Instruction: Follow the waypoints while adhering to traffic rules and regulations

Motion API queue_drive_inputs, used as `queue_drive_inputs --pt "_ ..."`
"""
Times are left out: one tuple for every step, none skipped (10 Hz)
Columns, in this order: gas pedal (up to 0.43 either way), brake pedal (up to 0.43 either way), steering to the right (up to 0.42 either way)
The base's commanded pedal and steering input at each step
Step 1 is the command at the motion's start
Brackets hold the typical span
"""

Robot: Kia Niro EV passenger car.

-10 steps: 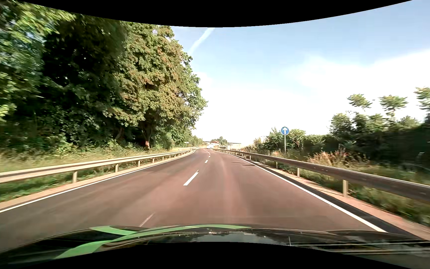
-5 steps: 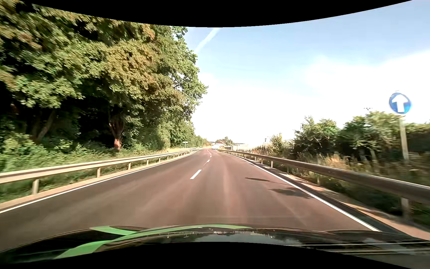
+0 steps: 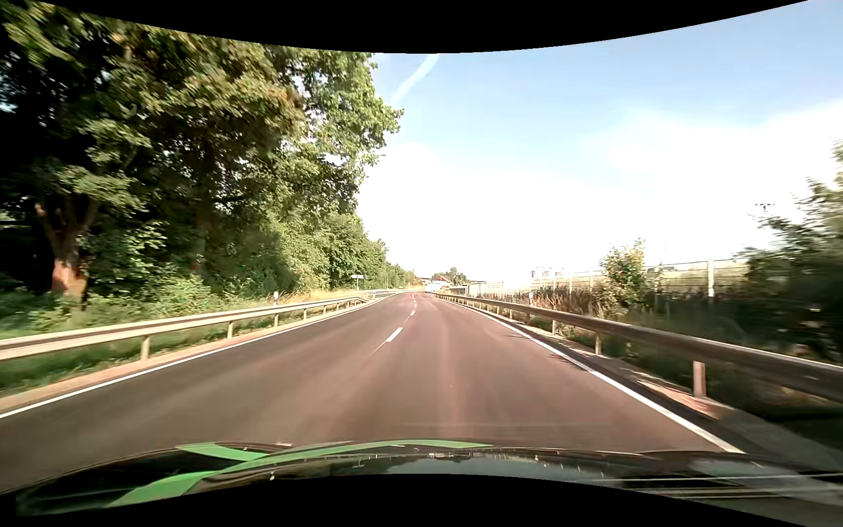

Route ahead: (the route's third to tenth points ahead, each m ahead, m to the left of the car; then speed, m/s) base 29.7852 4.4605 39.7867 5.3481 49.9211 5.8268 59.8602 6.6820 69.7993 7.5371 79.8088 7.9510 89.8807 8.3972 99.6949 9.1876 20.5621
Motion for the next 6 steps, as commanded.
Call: queue_drive_inputs --pt "0.268 0.0 -0.012" --pt "0.28 0.0 -0.012" --pt "0.28 0.0 -0.012" --pt "0.287 0.0 -0.012" --pt "0.287 0.0 -0.012" --pt "0.287 0.0 -0.011"
